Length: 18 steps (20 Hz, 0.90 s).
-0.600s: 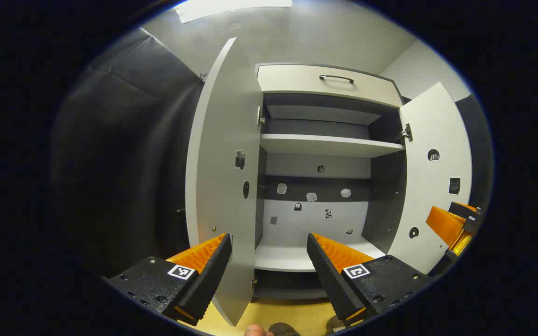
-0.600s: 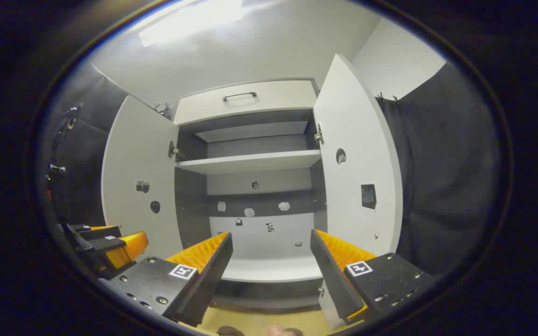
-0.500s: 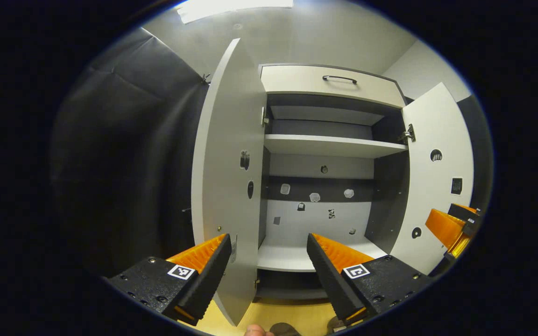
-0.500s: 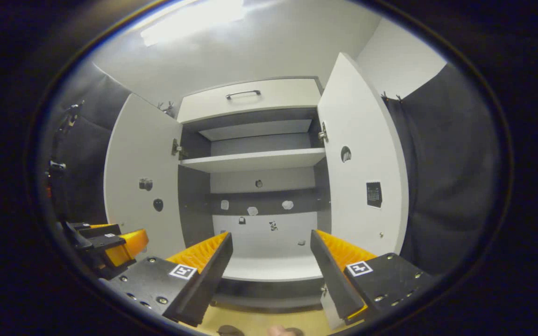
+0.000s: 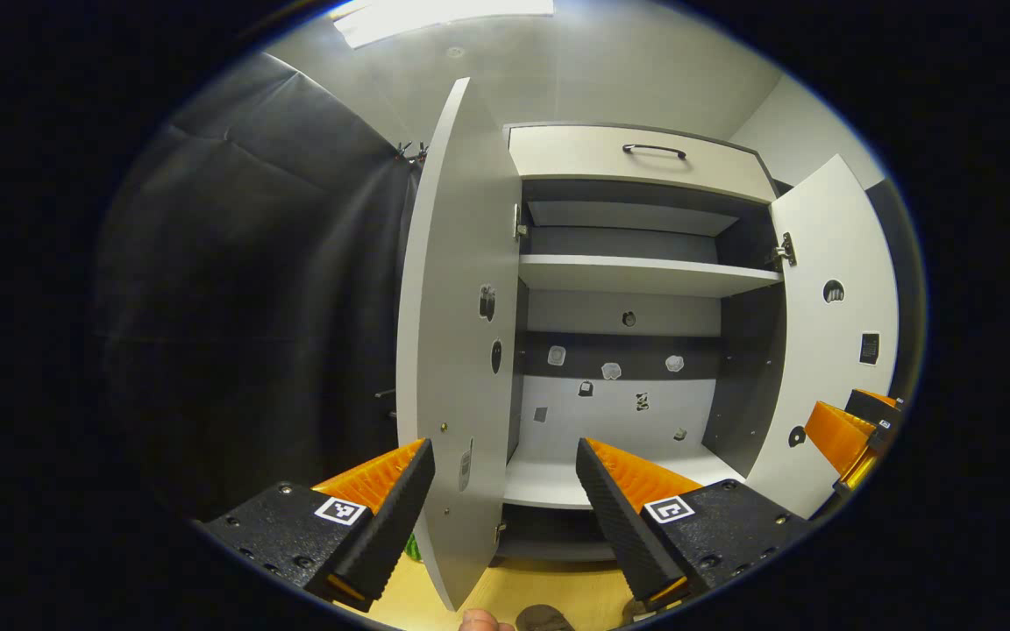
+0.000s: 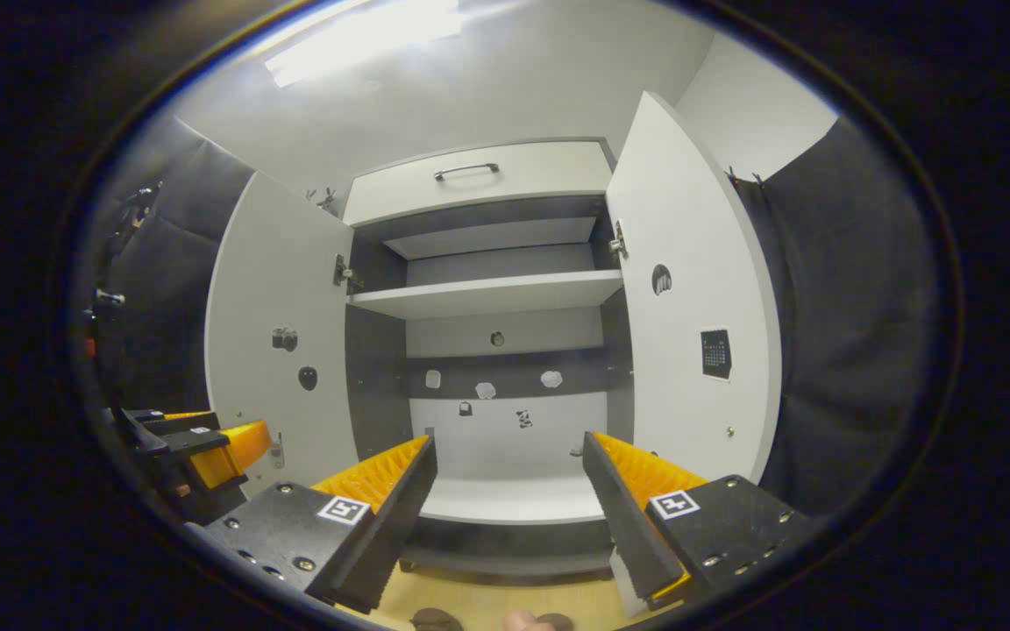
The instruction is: Grab one shoe with the right hand and put it into the shoe cabinet, grab the other shoe with the left hand and put it into the shoe cabinet; then close the right door with the right hand and the left door with the left hand.
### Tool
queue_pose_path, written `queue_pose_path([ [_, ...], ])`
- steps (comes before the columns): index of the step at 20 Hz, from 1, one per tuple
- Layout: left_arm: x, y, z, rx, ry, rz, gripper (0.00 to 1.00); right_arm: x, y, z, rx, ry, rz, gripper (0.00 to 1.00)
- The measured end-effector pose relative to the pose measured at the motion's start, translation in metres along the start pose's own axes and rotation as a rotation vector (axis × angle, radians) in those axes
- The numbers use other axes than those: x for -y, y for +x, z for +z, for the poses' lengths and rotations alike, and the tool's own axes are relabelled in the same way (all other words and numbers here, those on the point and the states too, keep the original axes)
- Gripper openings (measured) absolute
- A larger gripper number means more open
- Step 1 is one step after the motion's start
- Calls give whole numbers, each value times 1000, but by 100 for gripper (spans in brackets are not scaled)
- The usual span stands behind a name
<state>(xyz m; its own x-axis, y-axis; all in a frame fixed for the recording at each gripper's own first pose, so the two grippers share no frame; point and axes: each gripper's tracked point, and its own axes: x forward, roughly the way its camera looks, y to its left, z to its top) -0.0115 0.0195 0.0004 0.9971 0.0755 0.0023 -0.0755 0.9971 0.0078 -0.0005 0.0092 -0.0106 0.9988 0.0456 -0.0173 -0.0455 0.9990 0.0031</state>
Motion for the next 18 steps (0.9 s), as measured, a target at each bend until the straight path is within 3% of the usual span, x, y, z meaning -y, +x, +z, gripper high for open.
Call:
queue_pose_path([
  [3, -1, 0, 0, -3, -3, 5, 99, -1, 1, -7, -5, -8, 6, 100],
  [5, -3, -1, -2, -6, -6, 11, 99, -1, 2, -33, -57, -6, 14, 100],
  [12, -13, 0, -8, -24, 5, 37, 99, 17, -24, -209, -412, -80, -6, 97],
  [18, -25, -2, -15, -49, 19, 66, 99, 9, -72, -346, -722, -77, 71, 100],
])
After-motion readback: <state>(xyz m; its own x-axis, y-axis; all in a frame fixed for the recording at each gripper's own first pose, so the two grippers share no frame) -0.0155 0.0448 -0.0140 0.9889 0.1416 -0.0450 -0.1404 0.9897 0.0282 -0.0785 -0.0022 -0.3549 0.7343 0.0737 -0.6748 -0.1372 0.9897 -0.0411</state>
